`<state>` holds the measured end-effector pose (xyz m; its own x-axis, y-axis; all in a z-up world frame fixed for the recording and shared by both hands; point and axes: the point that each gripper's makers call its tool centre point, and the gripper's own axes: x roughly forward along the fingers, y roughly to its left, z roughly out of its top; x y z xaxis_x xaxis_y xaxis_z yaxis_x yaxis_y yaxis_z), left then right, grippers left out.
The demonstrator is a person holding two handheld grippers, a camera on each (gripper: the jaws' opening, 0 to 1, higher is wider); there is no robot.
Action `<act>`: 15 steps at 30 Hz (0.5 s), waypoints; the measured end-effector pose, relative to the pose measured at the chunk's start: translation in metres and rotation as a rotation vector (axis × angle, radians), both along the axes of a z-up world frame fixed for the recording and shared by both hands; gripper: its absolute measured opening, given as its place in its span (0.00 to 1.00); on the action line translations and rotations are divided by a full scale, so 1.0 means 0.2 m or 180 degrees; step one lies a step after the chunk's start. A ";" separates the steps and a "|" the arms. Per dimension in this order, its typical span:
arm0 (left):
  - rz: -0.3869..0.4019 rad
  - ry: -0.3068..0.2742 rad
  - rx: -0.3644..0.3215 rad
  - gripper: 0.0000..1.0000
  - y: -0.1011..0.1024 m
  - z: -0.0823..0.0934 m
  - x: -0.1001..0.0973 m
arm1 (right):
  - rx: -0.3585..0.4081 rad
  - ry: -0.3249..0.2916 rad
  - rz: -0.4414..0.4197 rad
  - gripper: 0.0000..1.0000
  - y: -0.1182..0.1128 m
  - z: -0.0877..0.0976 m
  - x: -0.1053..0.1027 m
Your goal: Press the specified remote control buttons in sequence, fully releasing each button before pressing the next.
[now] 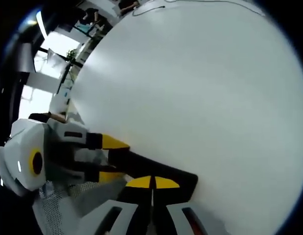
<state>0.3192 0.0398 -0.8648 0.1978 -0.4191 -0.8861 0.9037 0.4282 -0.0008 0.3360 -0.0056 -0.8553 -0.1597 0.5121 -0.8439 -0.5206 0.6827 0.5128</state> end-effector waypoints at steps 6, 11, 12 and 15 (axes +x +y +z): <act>0.0006 -0.0002 -0.0004 0.25 0.00 0.00 0.00 | 0.0000 -0.0036 0.0006 0.00 0.00 -0.01 0.01; 0.0008 0.0000 -0.0005 0.25 0.00 0.00 0.00 | -0.0022 -0.0088 0.0053 0.00 0.00 -0.01 0.01; 0.0007 0.0000 -0.0004 0.25 0.00 0.00 0.00 | -0.0006 -0.0056 0.0014 0.00 -0.01 -0.01 0.01; 0.0010 0.0000 -0.0004 0.25 0.00 0.00 0.00 | 0.0062 0.0018 -0.0061 0.00 -0.01 -0.01 0.01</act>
<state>0.3196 0.0398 -0.8655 0.1992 -0.4196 -0.8856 0.9023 0.4312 -0.0013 0.3381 -0.0077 -0.8570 -0.1546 0.5314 -0.8329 -0.5046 0.6823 0.5290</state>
